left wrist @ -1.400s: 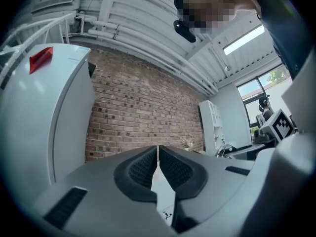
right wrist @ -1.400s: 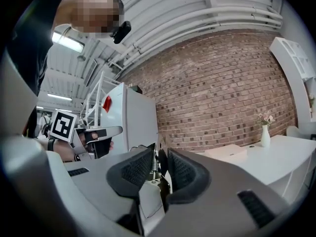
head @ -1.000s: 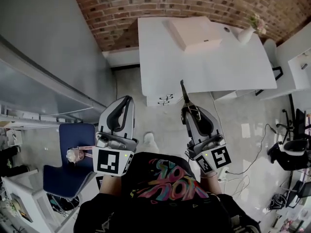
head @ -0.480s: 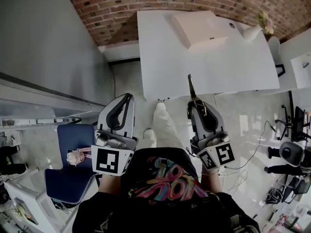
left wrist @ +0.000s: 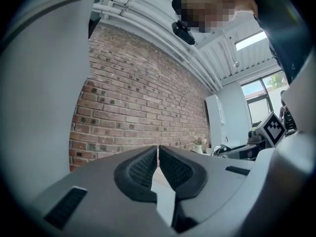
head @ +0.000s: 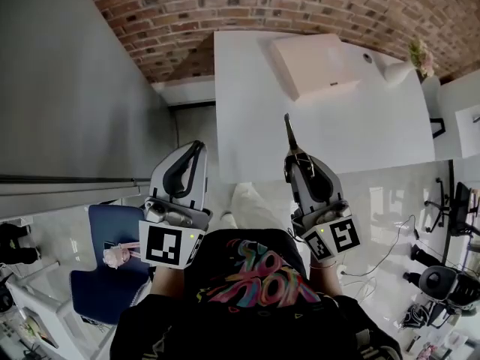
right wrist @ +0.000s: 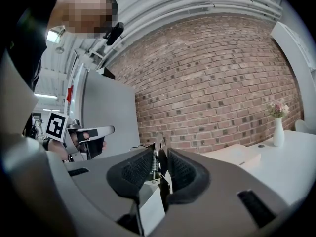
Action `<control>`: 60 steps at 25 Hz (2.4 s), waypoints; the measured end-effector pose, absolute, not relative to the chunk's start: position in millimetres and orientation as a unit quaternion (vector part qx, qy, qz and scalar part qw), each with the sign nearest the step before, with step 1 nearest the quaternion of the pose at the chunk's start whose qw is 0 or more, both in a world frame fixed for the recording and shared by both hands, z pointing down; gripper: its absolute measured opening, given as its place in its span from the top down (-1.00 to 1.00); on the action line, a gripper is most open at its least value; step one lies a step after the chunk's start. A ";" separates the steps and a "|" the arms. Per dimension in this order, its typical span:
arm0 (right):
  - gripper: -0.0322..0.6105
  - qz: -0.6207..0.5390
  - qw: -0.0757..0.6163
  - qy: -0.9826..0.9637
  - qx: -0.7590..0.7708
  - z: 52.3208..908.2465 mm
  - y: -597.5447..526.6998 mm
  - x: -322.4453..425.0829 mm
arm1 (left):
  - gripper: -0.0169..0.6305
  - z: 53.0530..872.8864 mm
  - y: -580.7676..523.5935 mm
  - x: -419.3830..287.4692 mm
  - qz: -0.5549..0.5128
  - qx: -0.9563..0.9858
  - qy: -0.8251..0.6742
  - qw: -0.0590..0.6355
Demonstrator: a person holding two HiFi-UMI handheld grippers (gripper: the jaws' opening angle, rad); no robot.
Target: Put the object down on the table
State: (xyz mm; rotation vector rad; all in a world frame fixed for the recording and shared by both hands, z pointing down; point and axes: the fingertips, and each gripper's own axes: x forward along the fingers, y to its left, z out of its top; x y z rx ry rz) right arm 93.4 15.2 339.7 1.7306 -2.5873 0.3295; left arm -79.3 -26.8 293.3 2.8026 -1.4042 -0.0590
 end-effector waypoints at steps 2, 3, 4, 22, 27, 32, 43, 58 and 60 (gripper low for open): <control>0.55 0.100 0.006 -0.832 0.545 333.4 -10.0 99.8 | 0.84 285.8 -51.9 -68.8 -0.022 0.893 -0.450 -0.002; 0.55 0.100 0.007 -0.835 0.540 330.2 -22.3 102.8 | 0.84 281.9 -63.8 -63.7 -0.025 0.891 -0.452 -0.003; 0.55 0.099 0.006 -0.839 0.535 326.9 -34.2 105.8 | 0.84 278.2 -75.0 -58.6 -0.028 0.890 -0.455 -0.004; 0.55 0.088 0.010 -0.878 0.470 307.6 -171.4 130.2 | 0.84 260.7 -189.6 -33.3 -0.028 0.861 -0.507 -0.017; 0.55 0.095 0.012 -0.875 0.474 311.0 -180.4 122.9 | 0.84 262.6 -198.1 -33.4 -0.027 0.867 -0.497 -0.003; 0.55 0.098 0.018 -0.874 0.475 313.6 -187.7 114.2 | 0.84 261.7 -206.5 -37.1 -0.040 0.865 -0.499 0.018; 0.55 0.074 0.069 -0.890 0.444 339.6 -203.1 76.2 | 0.84 283.4 -209.8 -41.9 -0.037 0.870 -0.490 0.038; 0.55 0.156 0.189 -0.888 0.389 486.6 -201.9 52.5 | 0.84 325.9 -204.0 -38.4 -0.007 0.872 -0.484 0.076; 0.55 0.165 0.197 -0.884 0.390 504.9 -201.7 50.9 | 0.84 331.0 -204.1 -36.8 -0.004 0.873 -0.481 0.081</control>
